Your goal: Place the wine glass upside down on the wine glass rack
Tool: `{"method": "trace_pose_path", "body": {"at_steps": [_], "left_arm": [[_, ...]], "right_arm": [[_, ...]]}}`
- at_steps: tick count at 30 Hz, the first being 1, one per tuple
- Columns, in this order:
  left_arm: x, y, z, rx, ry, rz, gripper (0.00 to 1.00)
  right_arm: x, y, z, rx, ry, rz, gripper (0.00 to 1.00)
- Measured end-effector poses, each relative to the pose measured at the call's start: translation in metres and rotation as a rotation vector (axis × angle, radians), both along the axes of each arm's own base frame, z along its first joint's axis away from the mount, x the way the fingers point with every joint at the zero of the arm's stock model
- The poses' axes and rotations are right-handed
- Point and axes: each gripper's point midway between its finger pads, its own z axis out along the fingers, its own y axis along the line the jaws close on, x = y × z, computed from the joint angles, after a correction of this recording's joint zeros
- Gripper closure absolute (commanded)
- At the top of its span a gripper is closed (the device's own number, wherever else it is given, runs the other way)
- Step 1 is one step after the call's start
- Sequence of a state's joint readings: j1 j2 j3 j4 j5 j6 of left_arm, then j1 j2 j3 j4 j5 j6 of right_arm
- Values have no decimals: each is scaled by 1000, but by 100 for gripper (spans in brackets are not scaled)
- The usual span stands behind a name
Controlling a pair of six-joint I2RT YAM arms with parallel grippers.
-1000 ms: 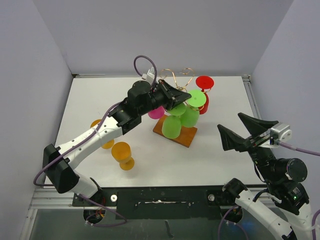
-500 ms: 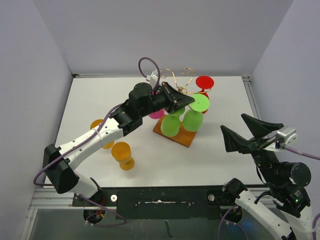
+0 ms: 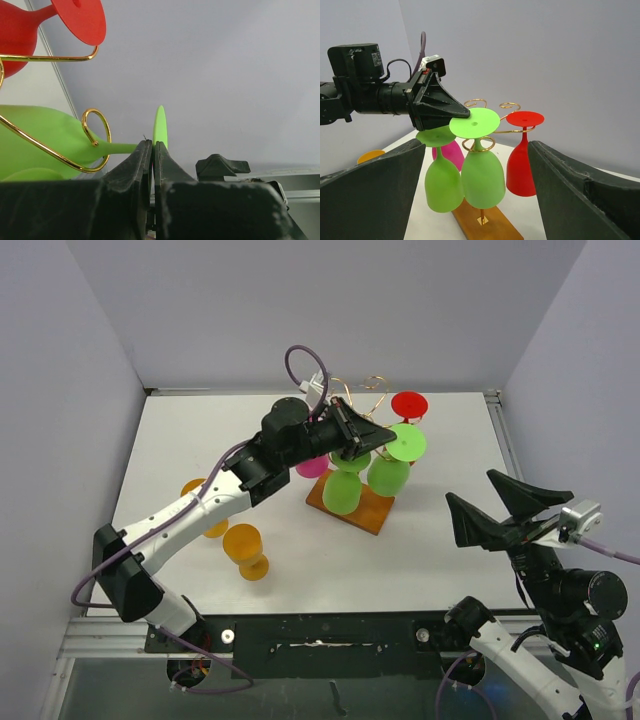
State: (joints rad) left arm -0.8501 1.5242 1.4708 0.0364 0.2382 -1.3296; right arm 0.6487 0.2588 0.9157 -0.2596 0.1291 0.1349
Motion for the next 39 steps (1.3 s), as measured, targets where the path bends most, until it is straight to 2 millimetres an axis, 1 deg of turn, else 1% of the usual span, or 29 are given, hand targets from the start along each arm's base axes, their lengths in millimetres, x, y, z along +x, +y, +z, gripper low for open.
{"method": "trace_pose_path", "body": {"at_steps": [3, 7, 12, 16, 18, 23, 27, 31, 35, 39], "left_arm": [[2, -3, -3, 14, -4, -4, 100], [6, -6, -2, 41, -31, 0, 100], [14, -3, 0, 83, -74, 32, 100], [24, -1, -7, 118, -81, 54, 100], [31, -1, -15, 143, -81, 66, 100], [39, 0, -33, 204, -76, 86, 100], [42, -1, -37, 240, -86, 87, 100], [44, -1, -37, 264, -107, 88, 94], [50, 3, -41, 296, -119, 116, 89], [54, 7, -41, 320, -134, 138, 84]], "right_arm": [[-2, -2, 1, 10, -5, -1, 14], [-4, -4, 2, 16, -11, -2, 14], [-3, -4, 1, 16, -8, -5, 14], [-3, -4, 0, 14, -5, -7, 14], [-2, -4, -1, 13, -3, -7, 14], [-3, -4, -1, 14, -4, -7, 13], [-4, -5, 0, 17, -7, -8, 13], [-4, -5, 0, 18, -6, -10, 13], [-3, -6, 0, 19, -6, -13, 13], [-3, -6, -1, 19, -5, -14, 13]]}}
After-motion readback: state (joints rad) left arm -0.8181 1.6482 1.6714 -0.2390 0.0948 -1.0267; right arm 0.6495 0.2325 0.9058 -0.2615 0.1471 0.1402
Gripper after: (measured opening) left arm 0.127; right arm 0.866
